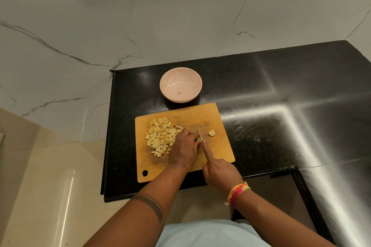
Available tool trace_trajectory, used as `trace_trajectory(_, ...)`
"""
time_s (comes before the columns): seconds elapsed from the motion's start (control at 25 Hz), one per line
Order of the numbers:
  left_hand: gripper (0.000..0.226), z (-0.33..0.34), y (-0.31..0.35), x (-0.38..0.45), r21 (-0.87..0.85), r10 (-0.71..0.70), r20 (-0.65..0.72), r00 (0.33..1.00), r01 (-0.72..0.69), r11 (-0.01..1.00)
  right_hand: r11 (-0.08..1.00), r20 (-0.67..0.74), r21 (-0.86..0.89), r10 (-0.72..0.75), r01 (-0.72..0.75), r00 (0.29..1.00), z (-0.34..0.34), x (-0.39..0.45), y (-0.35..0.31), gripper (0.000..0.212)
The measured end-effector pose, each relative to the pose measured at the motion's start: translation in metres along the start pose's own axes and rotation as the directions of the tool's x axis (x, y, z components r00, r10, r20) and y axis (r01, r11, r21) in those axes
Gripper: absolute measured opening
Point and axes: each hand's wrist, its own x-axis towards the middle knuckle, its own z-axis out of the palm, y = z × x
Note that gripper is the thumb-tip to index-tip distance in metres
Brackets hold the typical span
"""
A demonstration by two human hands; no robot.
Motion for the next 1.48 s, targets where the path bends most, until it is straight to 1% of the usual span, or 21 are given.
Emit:
trace_trajectory(0.28, 0.027, 0.005, -0.001, 0.002, -0.001, -0.010, 0.003, 1.000, 0.010, 1.000, 0.998, 0.028, -0.056, -0.027, 0.029, 0.999, 0.012, -0.027, 0.007, 0.085)
trace_trajectory(0.44, 0.029, 0.005, 0.000, 0.002, -0.019, -0.025, 0.007, 1.000, 0.025, 1.000, 1.000, 0.032, -0.008, -0.006, 0.007, 0.999, 0.013, -0.043, 0.014, 0.084)
trace_trajectory(0.68, 0.035, -0.001, -0.001, -0.009, -0.032, -0.074, -0.023, 0.997, 0.074, 0.997, 0.998, -0.002, 0.069, -0.012, 0.012, 1.000, 0.008, -0.036, 0.011, 0.084)
trace_trajectory(0.96, 0.032, -0.001, 0.000, -0.008, -0.031, -0.103, -0.022, 0.994, 0.103, 0.994, 0.999, 0.004, 0.043, -0.005, 0.005, 1.000, 0.000, -0.018, -0.001, 0.085)
trace_trajectory(1.12, 0.026, 0.000, 0.000, -0.006, -0.046, -0.123, -0.026, 0.992, 0.122, 0.991, 1.000, 0.015, 0.019, -0.014, 0.013, 1.000, 0.002, -0.010, -0.003, 0.084)
trace_trajectory(1.36, 0.025, -0.001, 0.003, -0.001, -0.048, -0.142, -0.021, 0.990, 0.141, 0.989, 1.000, 0.016, 0.017, -0.007, 0.007, 1.000, 0.001, -0.010, 0.002, 0.081)
trace_trajectory(1.48, 0.026, -0.001, 0.004, -0.001, -0.049, -0.158, -0.018, 0.987, 0.157, 0.986, 1.000, 0.050, 0.018, -0.016, 0.015, 0.999, 0.004, -0.019, 0.005, 0.082)
